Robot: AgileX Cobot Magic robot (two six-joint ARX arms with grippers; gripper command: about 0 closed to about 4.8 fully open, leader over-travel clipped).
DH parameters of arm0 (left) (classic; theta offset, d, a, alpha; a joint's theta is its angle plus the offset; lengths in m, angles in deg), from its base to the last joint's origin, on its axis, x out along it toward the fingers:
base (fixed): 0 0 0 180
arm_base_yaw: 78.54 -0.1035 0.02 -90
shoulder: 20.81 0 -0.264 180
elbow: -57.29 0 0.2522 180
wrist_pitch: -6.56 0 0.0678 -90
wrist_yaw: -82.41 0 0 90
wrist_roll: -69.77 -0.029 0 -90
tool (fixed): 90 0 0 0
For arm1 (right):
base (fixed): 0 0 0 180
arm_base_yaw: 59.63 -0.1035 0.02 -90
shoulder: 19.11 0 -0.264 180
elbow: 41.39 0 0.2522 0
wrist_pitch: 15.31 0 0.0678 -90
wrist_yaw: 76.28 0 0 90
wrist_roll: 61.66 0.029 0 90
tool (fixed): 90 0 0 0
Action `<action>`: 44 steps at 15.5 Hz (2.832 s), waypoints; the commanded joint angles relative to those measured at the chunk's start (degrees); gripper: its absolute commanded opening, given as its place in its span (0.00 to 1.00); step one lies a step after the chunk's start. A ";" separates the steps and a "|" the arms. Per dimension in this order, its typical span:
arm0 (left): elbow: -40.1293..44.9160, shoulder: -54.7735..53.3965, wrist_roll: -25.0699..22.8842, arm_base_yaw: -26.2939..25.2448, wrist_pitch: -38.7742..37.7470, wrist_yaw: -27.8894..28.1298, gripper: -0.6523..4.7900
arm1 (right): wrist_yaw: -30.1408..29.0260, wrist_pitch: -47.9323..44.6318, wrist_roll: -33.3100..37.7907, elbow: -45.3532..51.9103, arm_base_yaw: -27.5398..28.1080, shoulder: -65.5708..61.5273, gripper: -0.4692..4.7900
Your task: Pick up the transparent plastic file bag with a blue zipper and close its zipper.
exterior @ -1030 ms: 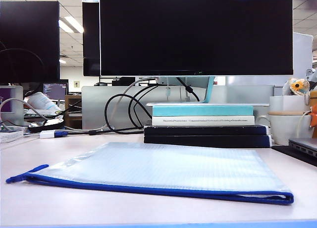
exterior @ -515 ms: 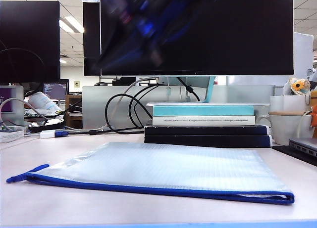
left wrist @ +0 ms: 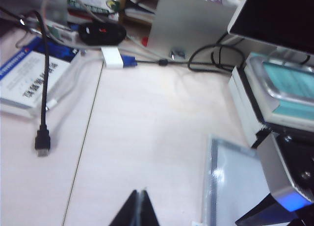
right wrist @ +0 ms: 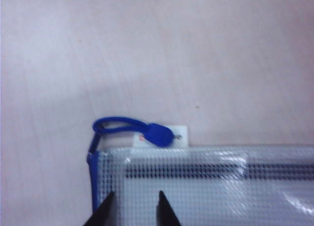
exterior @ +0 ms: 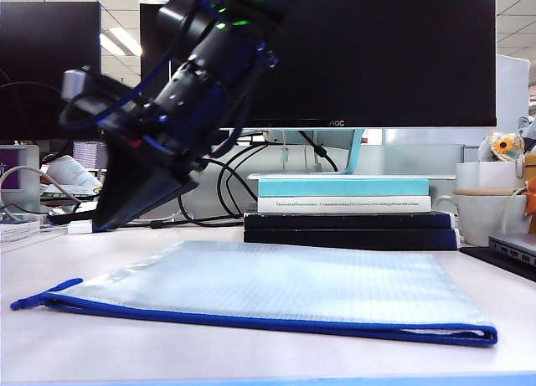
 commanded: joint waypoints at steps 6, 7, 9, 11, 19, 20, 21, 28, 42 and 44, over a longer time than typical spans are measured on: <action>-0.28 -2.40 -1.05 0.00 0.61 -0.37 0.12 | 1.18 -6.93 4.42 -1.62 -5.11 -4.11 0.30; -0.28 -2.40 -1.75 0.00 0.37 -0.35 0.12 | 1.22 -6.95 5.75 -1.62 -5.16 -5.20 0.30; -0.28 -2.43 -1.75 0.00 -0.02 -0.35 0.12 | 1.64 -7.08 7.02 -1.60 -5.14 -5.46 0.30; -0.28 -2.43 -1.75 0.00 -0.11 -0.35 0.12 | 3.65 -8.85 6.99 -1.60 -5.38 -5.46 0.30; -0.28 -2.47 -2.32 0.00 -1.86 -0.37 0.12 | 7.93 -6.73 -8.83 -1.60 -5.31 -8.00 0.31; -0.28 -2.47 -2.58 0.00 -2.14 -0.35 0.12 | 8.76 -6.69 -9.53 -1.60 -5.11 -8.00 0.31; -0.28 -2.49 -2.89 0.00 -2.38 -0.35 0.12 | 8.83 -6.73 -10.05 -1.60 -4.90 -8.04 0.31; -0.26 -2.47 -3.56 0.00 -3.17 -0.33 0.12 | 10.21 -8.50 -10.05 -1.60 -4.44 -10.23 0.08; -0.39 -2.40 -18.60 -0.02 0.79 -11.02 0.89 | 17.25 12.87 -5.25 -21.59 -4.33 0.96 0.08; -0.42 -2.38 -25.31 -0.02 3.28 -24.09 1.00 | 17.22 17.18 -5.22 -21.59 -4.35 5.64 0.08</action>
